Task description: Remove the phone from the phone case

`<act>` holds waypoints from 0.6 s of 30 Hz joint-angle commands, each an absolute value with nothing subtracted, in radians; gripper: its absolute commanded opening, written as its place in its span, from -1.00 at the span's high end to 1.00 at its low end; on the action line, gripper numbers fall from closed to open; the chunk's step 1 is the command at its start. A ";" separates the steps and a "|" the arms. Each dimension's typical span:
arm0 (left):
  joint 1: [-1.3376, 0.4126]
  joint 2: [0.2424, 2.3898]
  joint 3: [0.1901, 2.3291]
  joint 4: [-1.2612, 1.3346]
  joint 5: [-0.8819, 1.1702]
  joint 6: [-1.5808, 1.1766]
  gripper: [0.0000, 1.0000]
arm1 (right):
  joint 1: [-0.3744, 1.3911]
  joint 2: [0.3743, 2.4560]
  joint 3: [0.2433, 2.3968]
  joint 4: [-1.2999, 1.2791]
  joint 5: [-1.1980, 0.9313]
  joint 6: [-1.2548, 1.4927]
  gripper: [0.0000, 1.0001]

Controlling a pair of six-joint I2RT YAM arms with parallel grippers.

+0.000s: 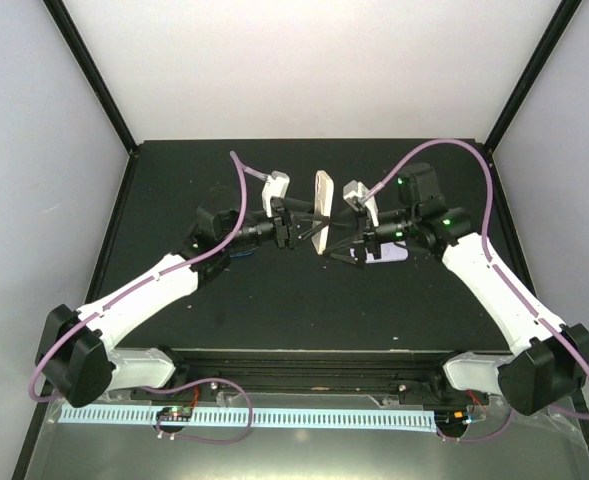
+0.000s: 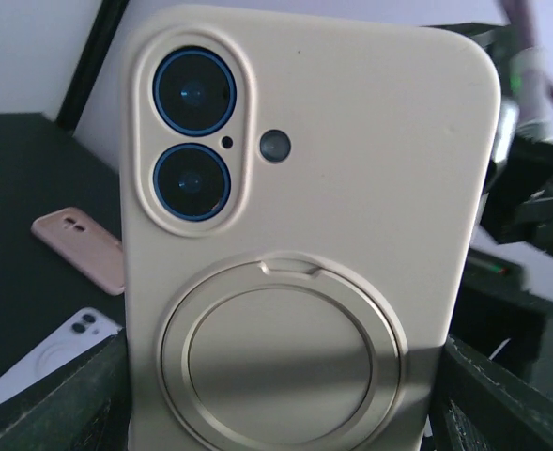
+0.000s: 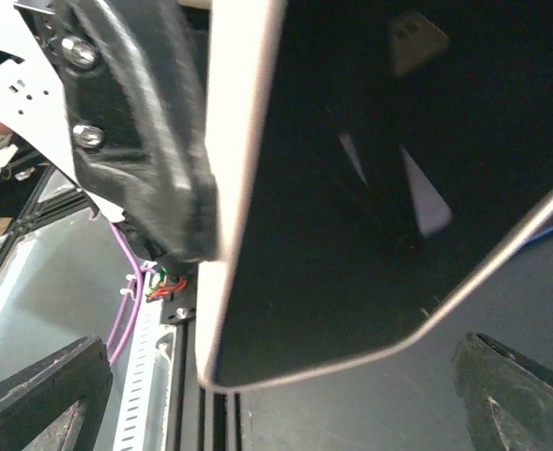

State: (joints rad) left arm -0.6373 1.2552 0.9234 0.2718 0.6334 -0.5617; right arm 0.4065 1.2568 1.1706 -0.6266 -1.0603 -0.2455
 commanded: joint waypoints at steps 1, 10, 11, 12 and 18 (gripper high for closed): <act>-0.646 1.201 0.915 0.526 0.700 -0.671 0.10 | 0.457 1.281 1.202 -0.529 -1.051 -0.159 -0.99; -0.650 1.165 0.858 0.652 0.713 -0.744 0.12 | 0.460 1.298 1.207 -0.468 -1.122 -0.082 -0.99; -0.649 1.164 0.855 0.655 0.709 -0.746 0.12 | 0.461 1.295 1.202 -0.446 -1.137 -0.066 -0.99; -0.651 1.165 0.852 0.658 0.710 -0.748 0.12 | 0.462 1.291 1.194 -0.410 -1.157 -0.046 -0.99; -0.651 1.185 0.834 0.727 0.725 -0.794 0.12 | 0.477 1.298 1.175 -0.291 -1.270 0.060 -0.70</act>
State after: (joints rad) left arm -0.6453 1.2041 0.8284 0.5655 0.6895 -0.7456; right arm 0.4622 1.3045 1.1824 -0.4099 -1.1664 -0.0254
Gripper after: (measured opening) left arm 0.780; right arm 0.910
